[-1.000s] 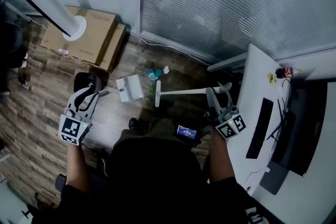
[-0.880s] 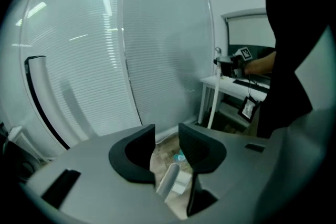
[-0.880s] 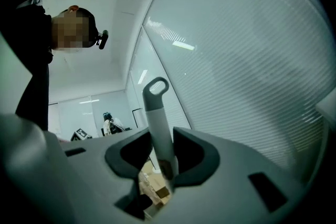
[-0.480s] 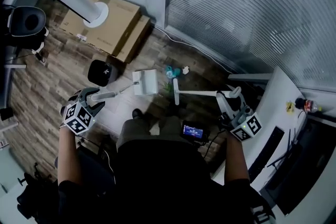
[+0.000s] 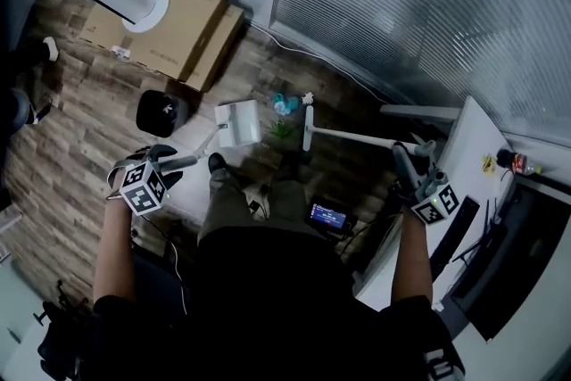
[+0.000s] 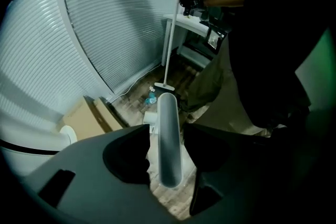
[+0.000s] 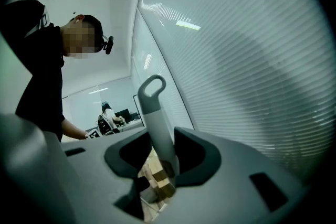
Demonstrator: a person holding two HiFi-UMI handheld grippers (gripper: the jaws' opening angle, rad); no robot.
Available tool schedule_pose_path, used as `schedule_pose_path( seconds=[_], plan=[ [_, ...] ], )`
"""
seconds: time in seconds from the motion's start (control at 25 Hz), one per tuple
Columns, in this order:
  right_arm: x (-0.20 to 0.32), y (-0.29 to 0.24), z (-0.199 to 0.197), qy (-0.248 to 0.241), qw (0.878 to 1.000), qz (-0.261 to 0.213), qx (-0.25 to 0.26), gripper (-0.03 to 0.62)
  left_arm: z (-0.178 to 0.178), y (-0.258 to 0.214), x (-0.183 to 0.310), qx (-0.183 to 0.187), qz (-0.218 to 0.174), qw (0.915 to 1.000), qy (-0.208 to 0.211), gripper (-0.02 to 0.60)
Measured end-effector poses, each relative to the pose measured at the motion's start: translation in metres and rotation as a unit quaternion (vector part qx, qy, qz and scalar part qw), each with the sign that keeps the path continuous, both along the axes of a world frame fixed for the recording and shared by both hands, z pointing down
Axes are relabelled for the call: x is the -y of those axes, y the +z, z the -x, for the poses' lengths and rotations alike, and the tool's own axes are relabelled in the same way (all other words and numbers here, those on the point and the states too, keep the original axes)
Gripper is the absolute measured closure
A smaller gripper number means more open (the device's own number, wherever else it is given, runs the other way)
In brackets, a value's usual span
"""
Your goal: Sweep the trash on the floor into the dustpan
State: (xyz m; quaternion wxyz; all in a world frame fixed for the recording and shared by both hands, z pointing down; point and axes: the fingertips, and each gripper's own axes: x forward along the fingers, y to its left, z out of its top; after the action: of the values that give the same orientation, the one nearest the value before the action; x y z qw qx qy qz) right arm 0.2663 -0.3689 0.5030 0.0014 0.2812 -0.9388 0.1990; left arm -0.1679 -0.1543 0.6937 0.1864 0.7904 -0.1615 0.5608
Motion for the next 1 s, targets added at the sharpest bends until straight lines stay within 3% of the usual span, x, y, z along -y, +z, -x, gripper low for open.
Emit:
schedule_pose_path(
  seconds=[0.36,0.68,0.88,1.0],
  plan=[
    [0.021,0.004,-0.021,0.021,1.000,0.001,0.000,0.467,-0.007,0.012,-0.001,-0.002,-0.001,0.9998,-0.019,0.454],
    [0.043,0.011,-0.016,-0.016,0.995,-0.029,-0.092,0.484,-0.013,0.012,0.010,-0.004,-0.013,0.9983,-0.057,0.456],
    [0.048,0.012,-0.004,-0.058,0.983,-0.068,-0.158,0.493,-0.019,0.012,0.006,-0.018,-0.014,0.9965,-0.080,0.456],
    [0.047,0.014,0.017,-0.082,0.977,-0.091,-0.172,0.493,-0.024,0.013,0.005,-0.023,-0.022,0.9957,-0.087,0.456]
  ],
)
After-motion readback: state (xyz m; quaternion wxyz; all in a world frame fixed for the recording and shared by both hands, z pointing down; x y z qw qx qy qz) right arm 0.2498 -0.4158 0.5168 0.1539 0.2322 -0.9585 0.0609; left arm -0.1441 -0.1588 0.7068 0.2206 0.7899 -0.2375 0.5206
